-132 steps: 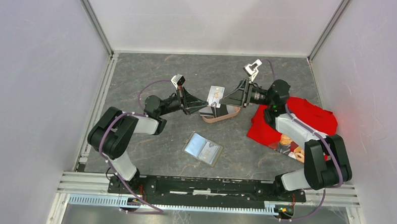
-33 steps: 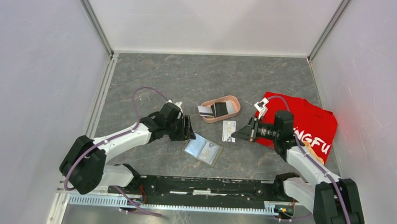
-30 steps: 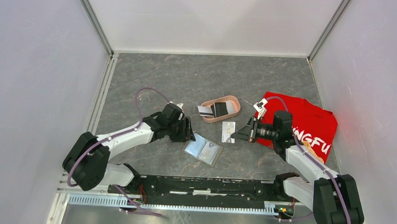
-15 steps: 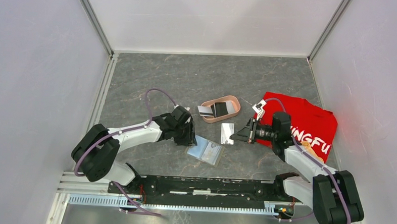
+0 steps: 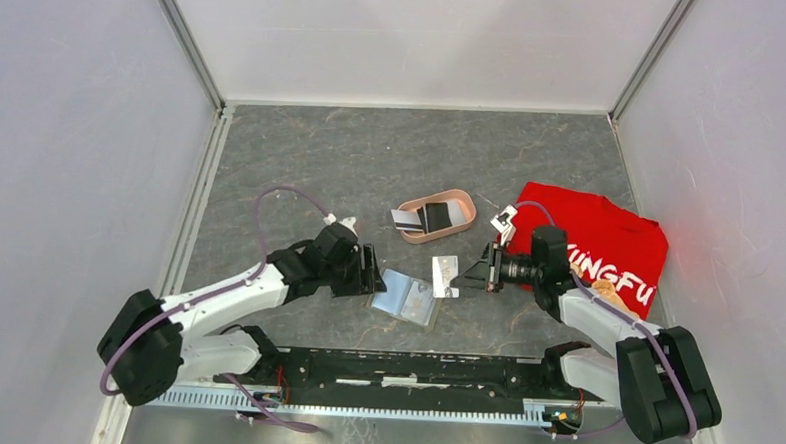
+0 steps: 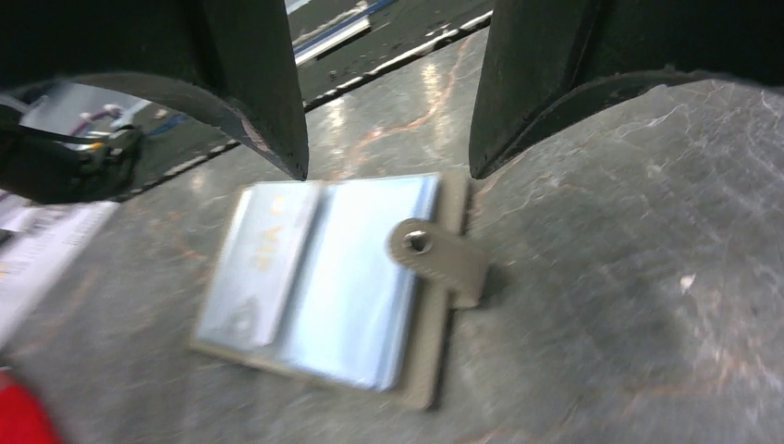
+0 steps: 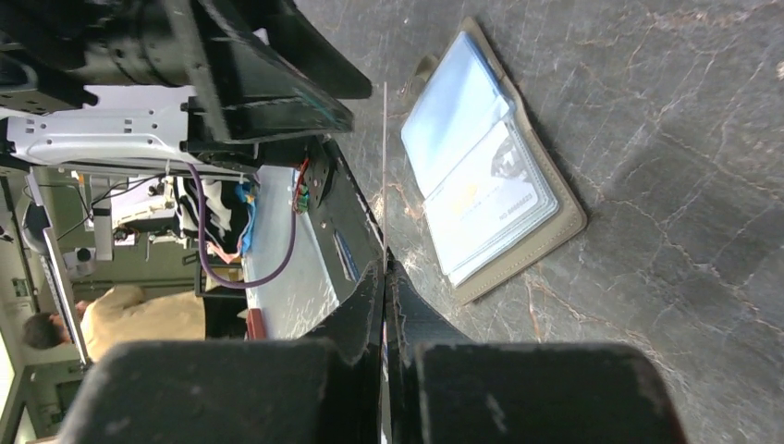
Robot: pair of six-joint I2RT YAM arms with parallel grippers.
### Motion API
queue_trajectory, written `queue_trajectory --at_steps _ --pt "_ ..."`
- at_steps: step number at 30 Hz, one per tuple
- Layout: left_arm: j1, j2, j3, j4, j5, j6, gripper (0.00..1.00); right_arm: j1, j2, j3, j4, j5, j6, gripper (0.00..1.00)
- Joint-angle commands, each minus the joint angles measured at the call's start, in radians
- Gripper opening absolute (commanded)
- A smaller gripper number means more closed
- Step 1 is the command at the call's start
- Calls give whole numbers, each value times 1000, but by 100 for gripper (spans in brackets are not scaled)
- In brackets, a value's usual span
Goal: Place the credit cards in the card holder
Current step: Insert the credit card into the card holder.
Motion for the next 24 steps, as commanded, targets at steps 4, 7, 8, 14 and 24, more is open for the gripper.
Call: queue_trajectory --at_steps 4,7,8,14,24 --pt "-2 127 -27 75 23 -48 68 21 21 -6 29 2 -11 0" --pt "-2 202 -8 92 52 -39 63 21 24 11 20 11 -31 0" --pt "-3 226 -7 108 73 -39 60 21 26 18 9 11 -44 0" --pt "-37 276 -33 229 154 -90 48 4 21 63 -53 11 -107 0" --pt "-94 -32 -66 151 27 -118 50 -40 -58 16 20 -22 -163 0"
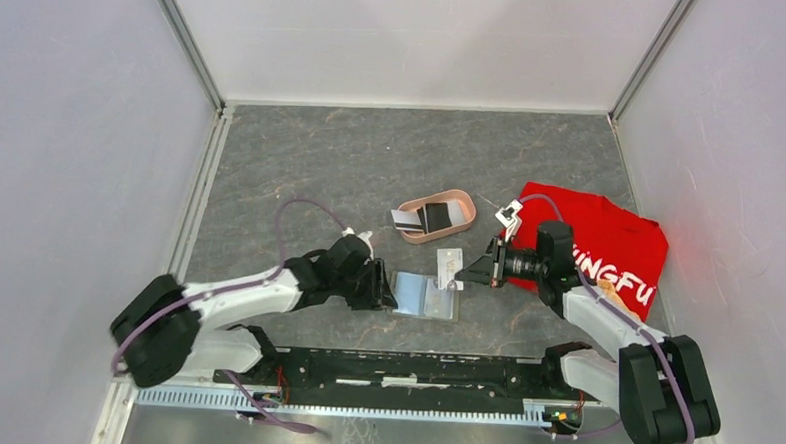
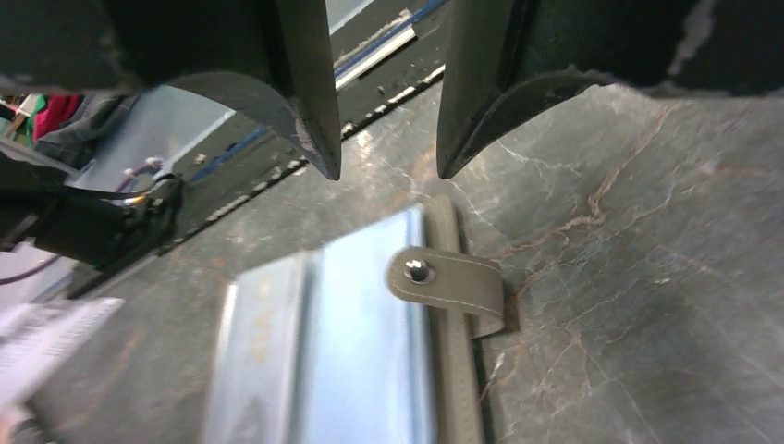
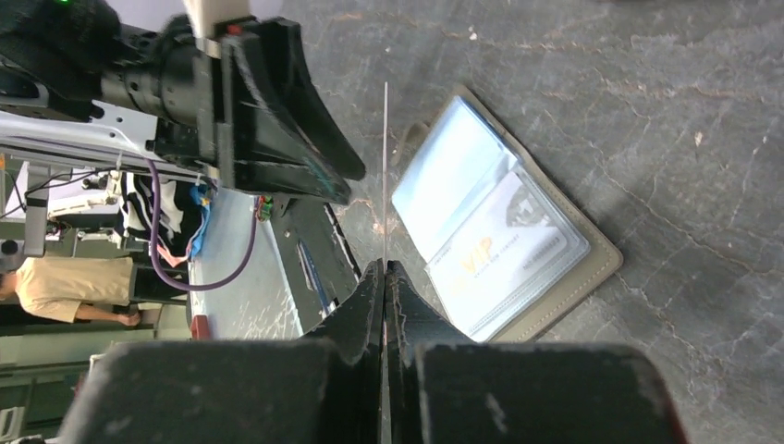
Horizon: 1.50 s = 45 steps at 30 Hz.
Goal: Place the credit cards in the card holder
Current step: Insert the credit card into the card holder.
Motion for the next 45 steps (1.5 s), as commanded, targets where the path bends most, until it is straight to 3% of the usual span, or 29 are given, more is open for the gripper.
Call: queue_trajectory --at_steps 1,3,4,6,8,15,23,34,45 --pt "-4 -265 -7 -47 -128 -13 53 -11 -49 -49 156 -64 7 0" --pt "-3 -401 -51 21 -161 21 67 -16 -43 -64 225 -108 27 0" --pt "-2 -460 -89 94 -165 37 78 -17 -37 -65 251 -123 34 0" --pt "-2 -542 -190 332 -154 37 98 -18 -15 -71 317 -155 73 0" --pt "-1 -551 -275 585 -157 9 100 -15 1 -72 346 -173 91 0" --pt "1 -278 -218 897 -102 -13 99 -14 3 -82 450 -203 166 0" --pt "0 53 -188 1326 7 -150 77 -5 -12 -73 474 -219 196 0" --pt "0 140 -144 1369 84 -177 61 1 -8 -63 497 -224 225 0" --pt "-4 205 -147 1425 121 -212 56 5 -7 -59 506 -222 236 0"
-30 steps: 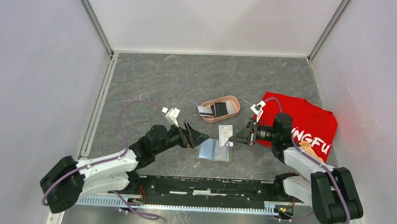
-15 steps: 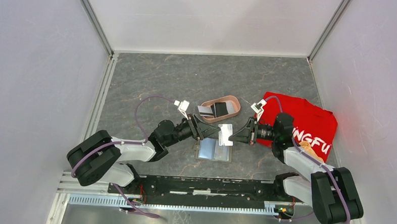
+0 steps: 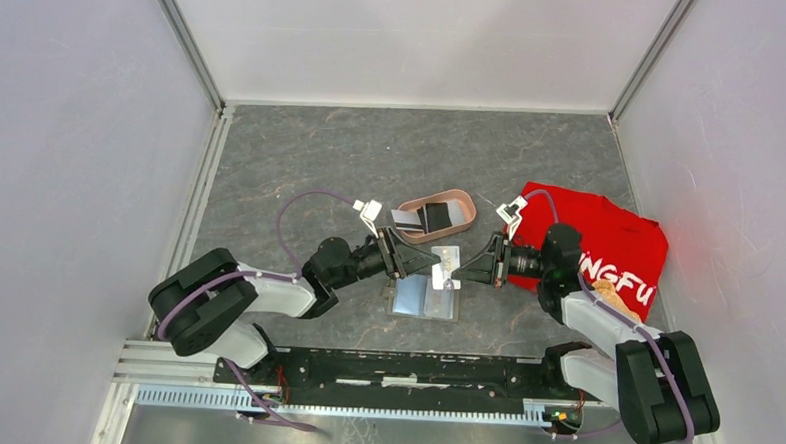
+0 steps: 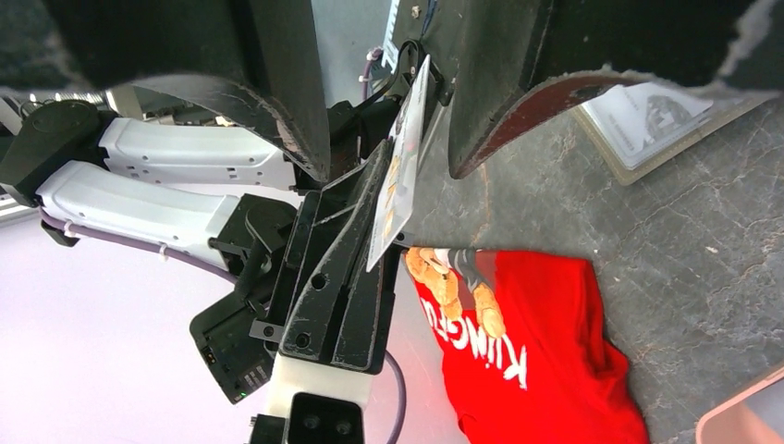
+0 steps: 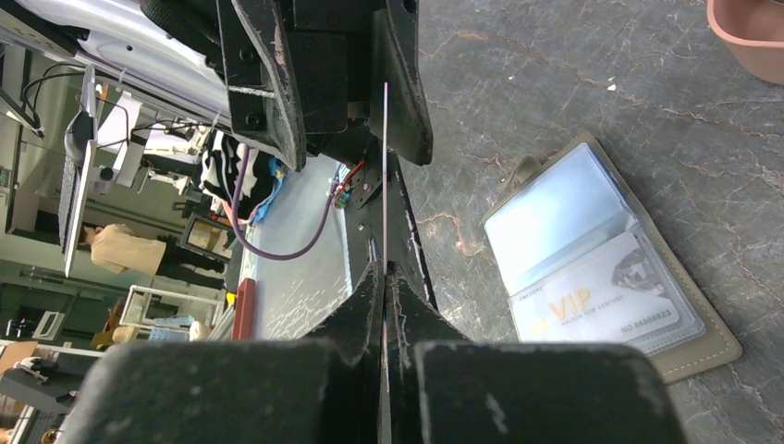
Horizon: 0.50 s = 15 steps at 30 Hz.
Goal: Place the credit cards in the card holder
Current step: Insert the credit card into the card holder.
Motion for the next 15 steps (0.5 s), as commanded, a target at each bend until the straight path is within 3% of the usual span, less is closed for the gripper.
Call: queue_trajectory --at_steps 1,4,7,8,12,15 --pt "-6 27 24 114 52 -51 53 7 -5 13 57 -15 10 0" --pt "-19 70 20 196 73 -91 40 14 11 17 78 -17 35 0" --pt "-22 118 -8 316 81 -142 6 18 10 15 79 -22 37 0" --pt "-22 122 -27 358 78 -154 2 18 2 9 74 -20 33 0" --pt "-21 64 -77 354 42 -116 2 22 -20 48 -140 -18 -147 0" --pt "-21 -36 -103 249 21 -55 2 22 -6 75 -234 -19 -257 21"
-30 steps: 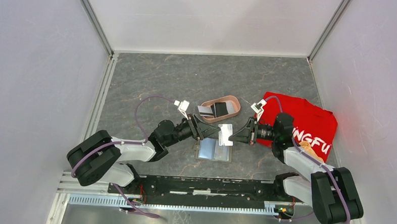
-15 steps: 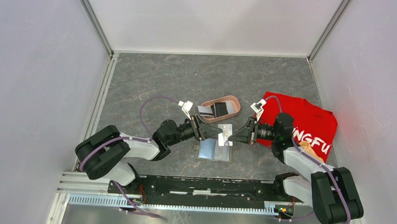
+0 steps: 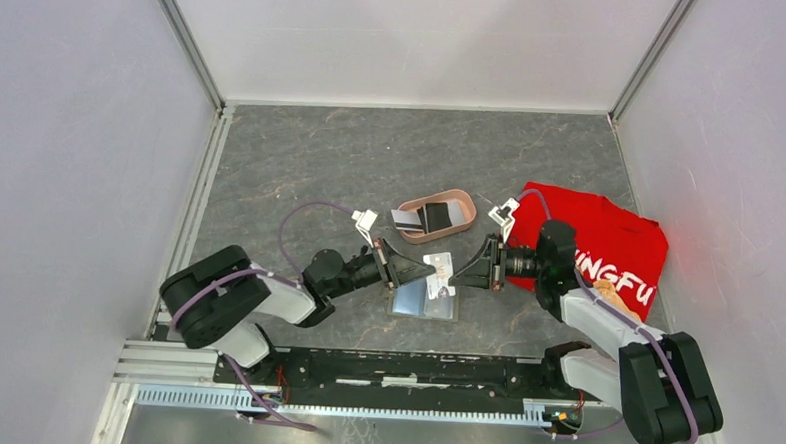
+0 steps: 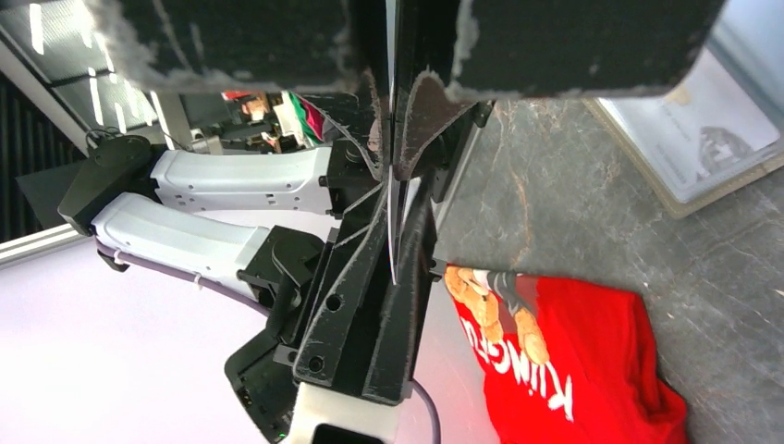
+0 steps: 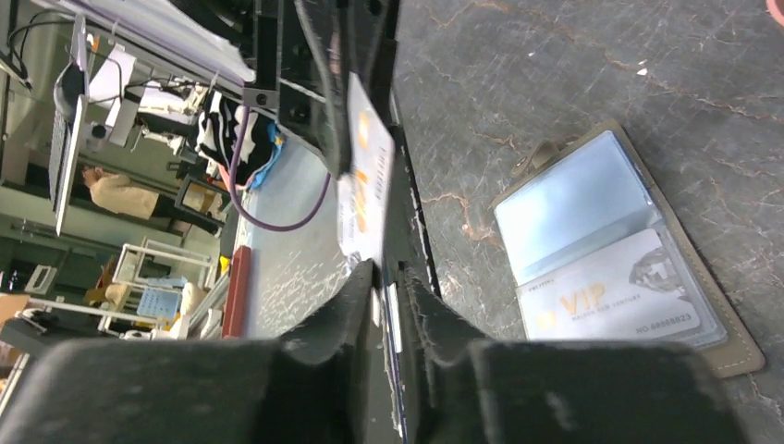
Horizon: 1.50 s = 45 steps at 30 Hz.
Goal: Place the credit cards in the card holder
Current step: Insert the credit card into the card holder.
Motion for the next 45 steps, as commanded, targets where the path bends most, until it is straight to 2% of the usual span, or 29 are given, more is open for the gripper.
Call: queue_trajectory --at_steps 1,3,5,10,15,18,21,28,33,40,45 --pt "0 -166 -36 -23 -22 65 2 -11 8 49 -147 2 -199 29" --pt "-1 -249 -33 -139 -30 109 2 -11 9 58 -157 -17 -225 57" --pt "-1 -346 -28 -271 -43 157 2 -11 -1 80 -212 -25 -292 73" --pt "3 -506 -15 -532 -75 237 2 -18 -60 115 -436 -16 -570 92" --pt "8 -633 -5 -772 -57 260 2 -27 -92 204 -783 78 -1028 94" --pt "10 -707 -25 -853 -28 239 2 -27 -87 249 -911 160 -1217 94" --pt "10 -762 -35 -930 -1 227 2 -27 -79 264 -965 180 -1326 94" --pt "10 -807 -10 -1109 50 253 2 -27 -123 179 -887 177 -1340 95" --pt "10 -779 23 -1240 47 281 2 -24 -111 186 -925 242 -1395 95" --pt "10 -521 63 -1163 129 277 2 5 -96 197 -942 286 -1401 98" --pt "66 -386 161 -1211 155 338 2 14 -48 213 -920 318 -1344 98"
